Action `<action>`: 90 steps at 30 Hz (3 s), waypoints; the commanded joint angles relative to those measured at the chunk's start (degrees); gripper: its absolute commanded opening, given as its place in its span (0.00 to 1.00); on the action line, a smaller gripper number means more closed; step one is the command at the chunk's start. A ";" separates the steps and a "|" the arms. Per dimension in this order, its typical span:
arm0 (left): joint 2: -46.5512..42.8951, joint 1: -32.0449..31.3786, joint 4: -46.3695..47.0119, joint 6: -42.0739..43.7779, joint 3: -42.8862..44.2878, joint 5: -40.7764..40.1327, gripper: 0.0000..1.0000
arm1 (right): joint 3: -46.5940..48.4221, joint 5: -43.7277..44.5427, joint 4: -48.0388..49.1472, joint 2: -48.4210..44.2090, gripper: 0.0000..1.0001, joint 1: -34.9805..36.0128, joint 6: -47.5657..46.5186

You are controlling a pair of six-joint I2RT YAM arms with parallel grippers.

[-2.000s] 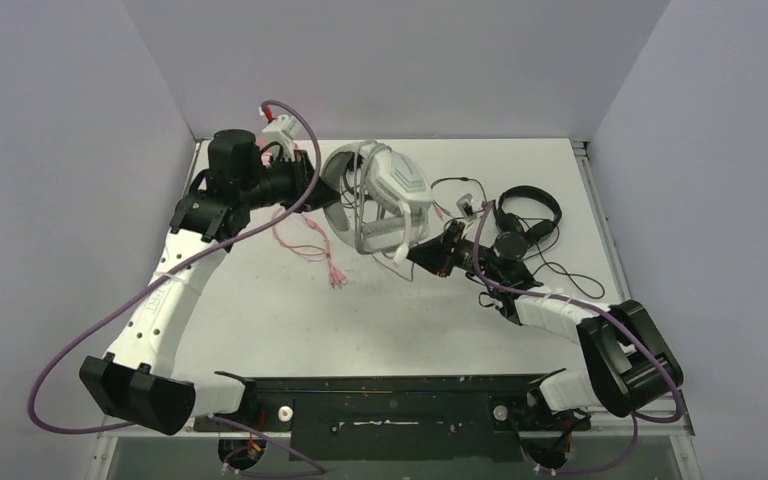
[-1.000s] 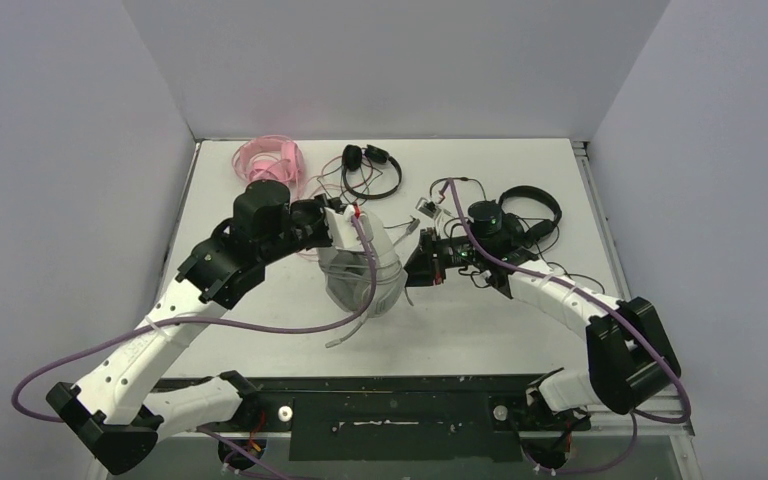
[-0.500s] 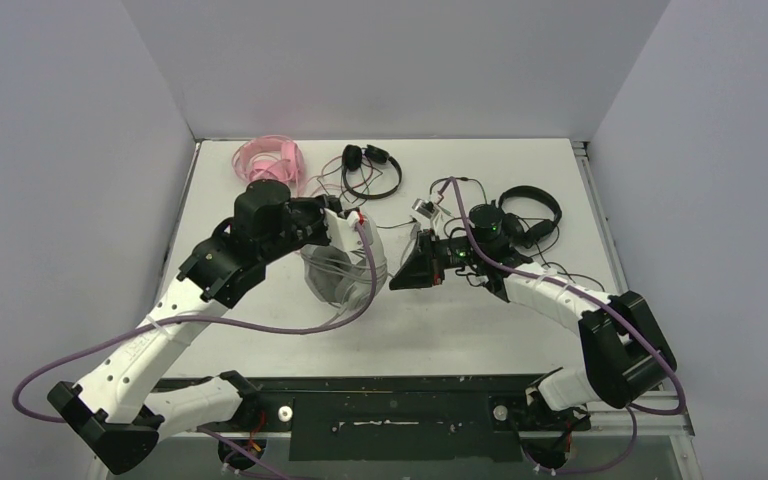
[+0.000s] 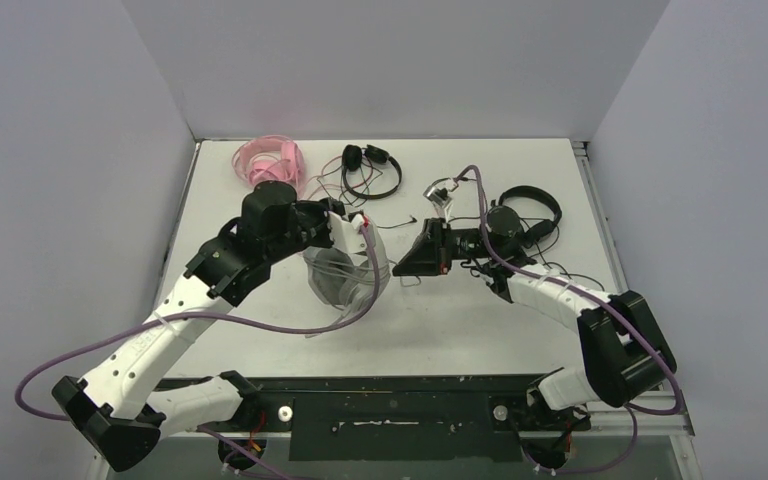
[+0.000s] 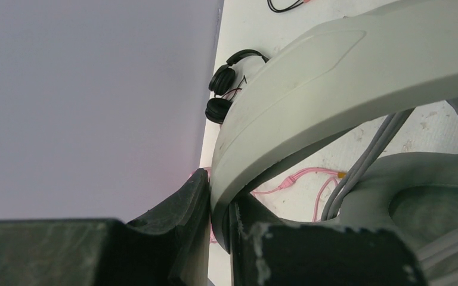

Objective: Wrap the headphones
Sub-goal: Wrap the headphones cable around the headphones.

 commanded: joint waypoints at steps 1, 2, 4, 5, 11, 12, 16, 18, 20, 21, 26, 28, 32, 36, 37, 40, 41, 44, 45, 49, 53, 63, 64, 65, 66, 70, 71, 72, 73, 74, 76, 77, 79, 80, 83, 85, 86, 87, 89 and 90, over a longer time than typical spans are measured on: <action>-1.00 0.34 4.29 1.15 0.31 -1.82 0.00 | -1.53 0.01 18.78 1.57 0.14 -2.41 13.31; -1.00 0.34 4.26 1.38 0.05 -2.38 0.00 | -1.79 -0.01 23.90 2.22 0.15 -2.44 17.52; -0.99 0.34 4.79 1.63 -0.58 -2.82 0.00 | -2.32 0.22 34.84 3.73 0.17 -2.44 26.02; -1.00 0.34 5.27 1.44 -0.80 -4.34 0.00 | -2.40 0.43 40.47 4.72 0.17 -2.42 30.21; 1.03 -0.11 8.61 -4.57 -0.31 -8.81 0.00 | -1.97 2.91 56.38 9.34 0.16 -1.70 43.64; 1.63 -0.49 9.09 -6.67 0.03 -10.16 0.00 | -1.78 3.35 56.44 9.50 0.16 -1.25 43.59; 3.25 -1.82 9.72 -9.27 0.57 -14.57 0.00 | -0.47 5.07 55.09 10.06 0.14 0.67 43.35; 3.75 -2.28 10.62 -10.65 0.36 -16.83 0.00 | -0.14 5.96 52.77 9.91 0.14 1.34 41.83; 4.22 -2.68 10.86 -12.78 0.80 -17.87 0.00 | -0.05 7.03 47.76 9.35 0.14 1.92 38.15; 4.34 -2.84 11.30 -14.13 0.87 -18.52 0.00 | 0.23 7.50 44.10 8.97 0.13 2.32 35.68; 4.18 -3.18 14.93 -20.75 0.27 -20.09 0.00 | 2.47 10.86 23.23 5.85 0.13 3.71 21.05; 3.64 -3.18 16.83 -22.24 -0.79 -19.91 0.00 | 3.06 11.22 19.81 4.37 0.13 3.57 18.20; 2.96 -3.11 16.65 -21.94 -1.84 -19.36 0.00 | 4.38 12.25 0.68 -1.02 0.18 1.47 5.20; 2.96 -3.05 14.56 -22.84 -0.35 -18.39 0.00 | 5.57 17.14 -22.75 -8.05 0.21 -1.12 -15.97; 2.92 -3.04 14.22 -23.40 -0.16 -18.09 0.00 | 5.39 18.79 -26.40 -9.70 0.23 -1.52 -19.21; 2.87 -2.99 13.36 -24.65 -0.14 -17.14 0.00 | 4.63 20.90 -33.43 -13.87 0.31 -3.23 -25.74; 2.95 -3.00 13.15 -25.38 -0.19 -16.53 0.00 | 4.40 21.22 -35.00 -14.86 0.33 -3.80 -26.81; 3.36 -2.00 12.02 -30.32 0.69 -14.45 0.00 | 4.10 22.76 -38.98 -17.37 0.38 -4.96 -29.20; 3.94 -1.36 11.13 -32.79 1.55 -13.52 0.00 | 4.02 23.70 -40.05 -18.70 0.40 -5.09 -29.97; 6.35 2.02 6.92 -43.56 6.07 -8.86 0.00 | 2.84 30.67 -43.00 -23.70 0.45 -5.36 -32.23; 7.34 5.40 5.04 -53.68 9.00 -5.67 0.00 | 1.18 39.05 -45.22 -28.48 0.50 -5.45 -34.21; 11.11 7.15 -7.15 -67.31 25.80 -12.73 0.00 | -10.84 46.79 -37.00 -34.49 0.69 -5.23 -32.10; 11.28 7.19 -7.93 -68.30 26.84 -12.90 0.00 | -12.68 46.23 -34.60 -34.96 0.76 -5.00 -31.94; 11.37 7.19 -8.42 -69.06 27.81 -13.16 0.00 | -14.72 46.25 -31.85 -35.52 0.82 -4.44 -31.92; 11.35 7.19 -8.63 -69.68 28.53 -13.64 0.00 | -16.58 46.69 -29.61 -36.43 0.87 -3.61 -32.37; 10.83 7.21 -8.84 -74.16 29.54 -15.45 0.00 | -21.08 56.52 -25.01 -37.04 0.94 5.62 -37.92; 10.79 7.24 -9.08 -75.14 29.68 -15.97 0.00 | -21.97 58.70 -23.07 -36.42 0.95 8.39 -39.21; 10.78 7.26 -9.31 -76.19 29.70 -16.29 0.00 | -23.12 60.77 -19.84 -35.61 0.96 11.32 -40.26; 10.86 7.28 -9.62 -77.22 29.70 -16.57 0.00 | -24.43 62.86 -16.15 -34.64 0.96 14.01 -41.12; 10.93 7.28 -9.92 -78.33 29.58 -16.87 0.00 | -25.49 64.78 -12.31 -33.12 0.97 16.86 -42.00; 11.19 7.28 -10.43 -80.36 29.02 -16.97 0.00 | -25.37 67.95 -7.01 -28.47 0.97 21.62 -43.95; 11.34 7.36 -10.77 -81.69 28.67 -17.23 0.00 | -24.35 69.24 -5.70 -25.52 0.97 23.77 -44.98; 11.72 7.49 -11.56 -84.90 28.03 -17.76 0.00 | -22.06 71.11 -3.40 -19.65 0.97 27.66 -47.12; 11.88 7.54 -11.79 -86.23 27.77 -17.82 0.00 | -21.12 72.06 -1.74 -17.17 0.97 29.46 -48.06; 12.16 7.88 -12.13 -89.34 26.97 -16.72 0.00 | -19.07 72.99 3.32 -9.93 0.97 32.06 -49.22; 12.50 8.26 -12.48 -90.88 26.68 -15.68 0.00 | -17.66 72.84 6.00 -5.82 0.97 32.45 -49.55; 12.72 8.37 -12.59 -91.48 26.59 -15.17 0.00 | -16.94 72.91 6.98 -3.81 0.97 32.48 -49.95; 12.95 8.60 -12.77 -91.97 26.42 -14.53 0.00 | -16.24 72.87 7.68 -2.06 0.97 32.48 -50.30; 13.13 9.12 -13.09 -93.03 26.20 -13.90 0.00 | -14.87 72.52 8.28 0.96 0.97 32.36 -51.03; 13.23 9.39 -13.15 -93.25 26.06 -13.51 0.00 | -13.71 72.38 7.35 2.34 0.97 32.30 -51.45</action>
